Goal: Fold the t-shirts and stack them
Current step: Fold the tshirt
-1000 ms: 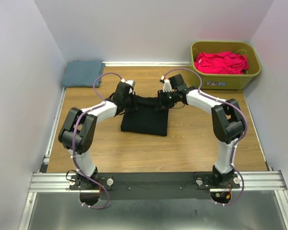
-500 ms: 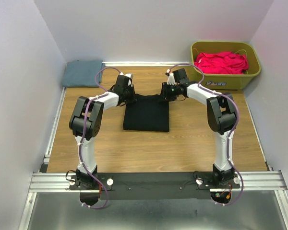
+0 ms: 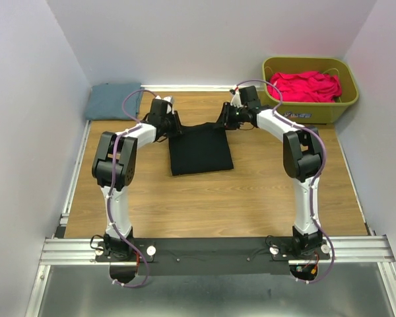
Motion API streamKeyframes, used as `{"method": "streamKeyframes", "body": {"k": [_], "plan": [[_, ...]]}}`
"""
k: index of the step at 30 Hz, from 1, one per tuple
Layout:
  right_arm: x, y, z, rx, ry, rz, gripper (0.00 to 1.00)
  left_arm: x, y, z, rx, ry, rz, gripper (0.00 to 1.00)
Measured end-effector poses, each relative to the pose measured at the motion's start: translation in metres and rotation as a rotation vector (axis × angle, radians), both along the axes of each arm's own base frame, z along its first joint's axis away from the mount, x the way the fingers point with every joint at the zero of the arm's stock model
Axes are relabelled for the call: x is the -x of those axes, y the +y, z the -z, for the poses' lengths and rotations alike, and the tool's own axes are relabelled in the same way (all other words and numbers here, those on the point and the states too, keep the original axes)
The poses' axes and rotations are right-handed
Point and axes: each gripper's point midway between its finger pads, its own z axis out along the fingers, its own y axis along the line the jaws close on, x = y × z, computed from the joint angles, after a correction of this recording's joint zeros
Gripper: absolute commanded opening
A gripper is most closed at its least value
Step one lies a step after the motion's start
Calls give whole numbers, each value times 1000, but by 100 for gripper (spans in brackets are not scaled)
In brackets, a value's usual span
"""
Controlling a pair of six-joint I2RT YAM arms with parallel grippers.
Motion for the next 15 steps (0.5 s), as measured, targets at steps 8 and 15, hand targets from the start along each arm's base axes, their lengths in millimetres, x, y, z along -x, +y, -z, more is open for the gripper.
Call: {"method": "streamKeyframes", "body": {"k": [8,15], "plan": [[10,23,-25,-167,4,-60,41,7,6,-53,49,-116,-5,42],[6,51,-40,-284,-16,-150,41,-7,6,-35,76,-108,-16,35]]}}
